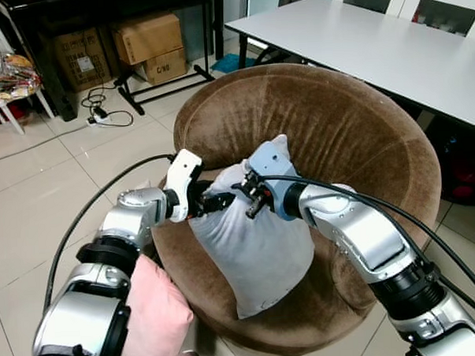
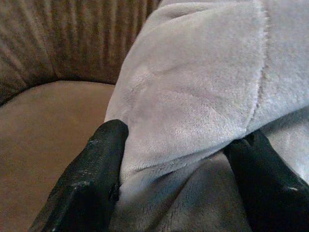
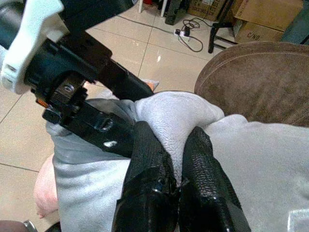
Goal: Move the pillow to the sofa from floor
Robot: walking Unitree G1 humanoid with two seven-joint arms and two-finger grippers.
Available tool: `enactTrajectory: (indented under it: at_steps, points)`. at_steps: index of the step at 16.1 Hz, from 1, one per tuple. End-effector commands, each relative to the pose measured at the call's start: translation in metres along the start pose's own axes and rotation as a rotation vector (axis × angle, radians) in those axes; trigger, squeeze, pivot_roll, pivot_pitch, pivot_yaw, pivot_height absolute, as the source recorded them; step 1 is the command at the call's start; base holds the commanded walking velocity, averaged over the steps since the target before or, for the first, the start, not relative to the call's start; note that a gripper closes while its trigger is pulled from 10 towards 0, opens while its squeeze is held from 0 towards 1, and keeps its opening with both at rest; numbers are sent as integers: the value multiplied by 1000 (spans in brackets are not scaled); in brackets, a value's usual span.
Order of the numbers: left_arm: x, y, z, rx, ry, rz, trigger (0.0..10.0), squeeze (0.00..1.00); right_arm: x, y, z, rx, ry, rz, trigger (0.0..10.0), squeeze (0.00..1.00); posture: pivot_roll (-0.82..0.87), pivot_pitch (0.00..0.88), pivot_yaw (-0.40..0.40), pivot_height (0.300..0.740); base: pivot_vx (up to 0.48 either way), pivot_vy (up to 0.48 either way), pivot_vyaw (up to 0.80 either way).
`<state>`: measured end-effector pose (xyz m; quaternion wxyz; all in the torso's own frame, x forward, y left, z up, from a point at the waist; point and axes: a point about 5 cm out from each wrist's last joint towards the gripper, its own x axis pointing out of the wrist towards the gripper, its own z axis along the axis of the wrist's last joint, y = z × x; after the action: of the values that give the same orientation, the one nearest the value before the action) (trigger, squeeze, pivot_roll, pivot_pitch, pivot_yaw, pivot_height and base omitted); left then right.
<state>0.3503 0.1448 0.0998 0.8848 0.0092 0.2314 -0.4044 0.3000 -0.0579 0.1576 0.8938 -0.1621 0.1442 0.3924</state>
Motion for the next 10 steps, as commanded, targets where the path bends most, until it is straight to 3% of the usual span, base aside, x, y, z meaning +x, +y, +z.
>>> enactTrajectory:
  at_steps: [1,6,10]
  points:
    - [2,1,-12,-36,41,25,0,0,-3,2,24,-33,-108,22,10000,0,-34,0,-16,740,0,0,0]
    - [5,1,-16,-74,39,30,0,0,-3,2,24,-26,-105,19,10000,0,-38,0,-12,740,0,0,0]
    - [5,2,-25,-68,100,38,0,0,-2,2,22,-21,-98,15,10000,0,-38,0,-12,740,0,0,0]
